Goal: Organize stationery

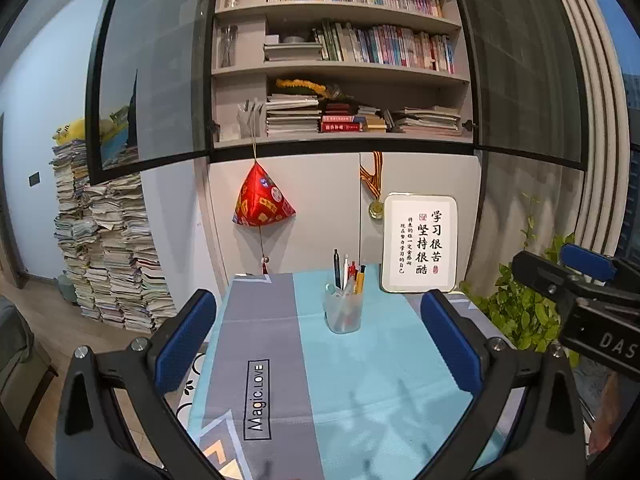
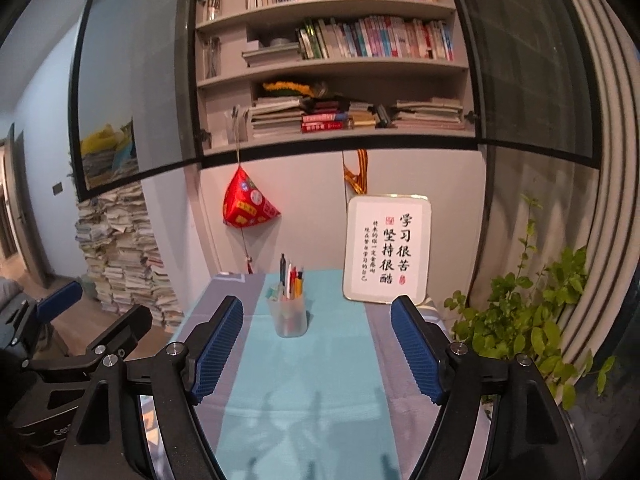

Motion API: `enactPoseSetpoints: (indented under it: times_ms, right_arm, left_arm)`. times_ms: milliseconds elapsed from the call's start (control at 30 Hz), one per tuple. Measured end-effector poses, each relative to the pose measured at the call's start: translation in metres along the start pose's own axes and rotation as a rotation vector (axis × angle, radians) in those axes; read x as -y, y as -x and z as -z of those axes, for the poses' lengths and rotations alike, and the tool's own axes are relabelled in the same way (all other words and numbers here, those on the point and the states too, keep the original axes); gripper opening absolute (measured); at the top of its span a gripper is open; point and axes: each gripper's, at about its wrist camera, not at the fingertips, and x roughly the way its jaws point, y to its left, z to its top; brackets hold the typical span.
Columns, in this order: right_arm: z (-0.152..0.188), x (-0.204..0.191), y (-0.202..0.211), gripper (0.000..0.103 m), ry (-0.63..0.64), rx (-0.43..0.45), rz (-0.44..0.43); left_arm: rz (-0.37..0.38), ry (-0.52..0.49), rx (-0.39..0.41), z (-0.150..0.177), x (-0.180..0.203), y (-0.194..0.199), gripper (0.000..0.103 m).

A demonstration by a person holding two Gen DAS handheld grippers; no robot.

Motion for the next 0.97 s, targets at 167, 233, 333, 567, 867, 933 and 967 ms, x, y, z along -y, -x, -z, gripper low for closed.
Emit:
enactPoseSetpoints:
  times_ms: [167,233,333,567,867,933,967]
  right_arm:
    - [0.000,-0.001,0.014,0.083,0.001,0.038,0.006]
    - [0.000,-0.001,0.016,0.083,0.001,0.038,0.001]
    - [0.002,-0.003,0.017,0.083,0.007,0.034,0.002]
    - [0.005,-0.003,0.022,0.083,0.016,0.035,-0.003]
    - [0.006,-0.001,0.023,0.083,0.007,0.030,0.000]
    - [0.006,-0.001,0.023,0.083,0.009,0.029,0.000]
    - [0.006,-0.001,0.023,0.083,0.008,0.029,0.000]
  left_arm:
    - [-0.010,-0.017,0.010,0.003,0.002,0.009,0.102]
    - [-0.008,-0.018,0.011,0.004,0.003,0.011,0.102]
    - [-0.006,-0.022,0.016,0.005,0.004,0.014,0.102]
    - [-0.007,-0.007,0.015,0.007,0.003,0.018,0.102]
    - [-0.007,-0.002,0.012,0.007,0.001,0.019,0.102]
    - [-0.005,-0.004,0.010,0.007,0.001,0.018,0.102]
    - [-0.006,-0.005,0.009,0.007,0.001,0.017,0.102]
